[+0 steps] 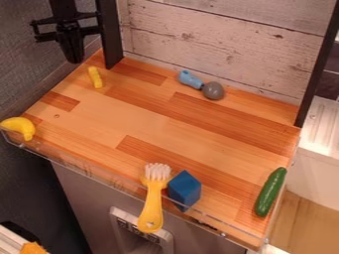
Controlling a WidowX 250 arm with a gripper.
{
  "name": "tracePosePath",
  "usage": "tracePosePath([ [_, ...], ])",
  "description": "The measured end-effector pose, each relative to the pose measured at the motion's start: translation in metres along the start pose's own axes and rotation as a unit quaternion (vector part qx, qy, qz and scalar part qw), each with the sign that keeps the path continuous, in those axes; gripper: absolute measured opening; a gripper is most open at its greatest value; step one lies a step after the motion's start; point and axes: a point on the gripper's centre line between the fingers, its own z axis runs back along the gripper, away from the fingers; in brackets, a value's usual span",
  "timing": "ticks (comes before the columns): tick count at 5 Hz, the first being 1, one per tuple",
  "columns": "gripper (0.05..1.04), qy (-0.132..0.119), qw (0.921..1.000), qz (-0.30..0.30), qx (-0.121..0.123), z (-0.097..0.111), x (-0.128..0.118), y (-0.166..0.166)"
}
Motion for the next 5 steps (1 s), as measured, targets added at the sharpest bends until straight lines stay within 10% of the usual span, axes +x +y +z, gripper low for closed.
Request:
tracePosePath([
  [2, 0.073, -0.002, 0.9949, 0.101, -0.006, 0.006, 0.026, -0.007],
  [5, 0.102, 0.011, 0.9946, -0.103, 0.005, 0.000, 0.042, -0.017],
])
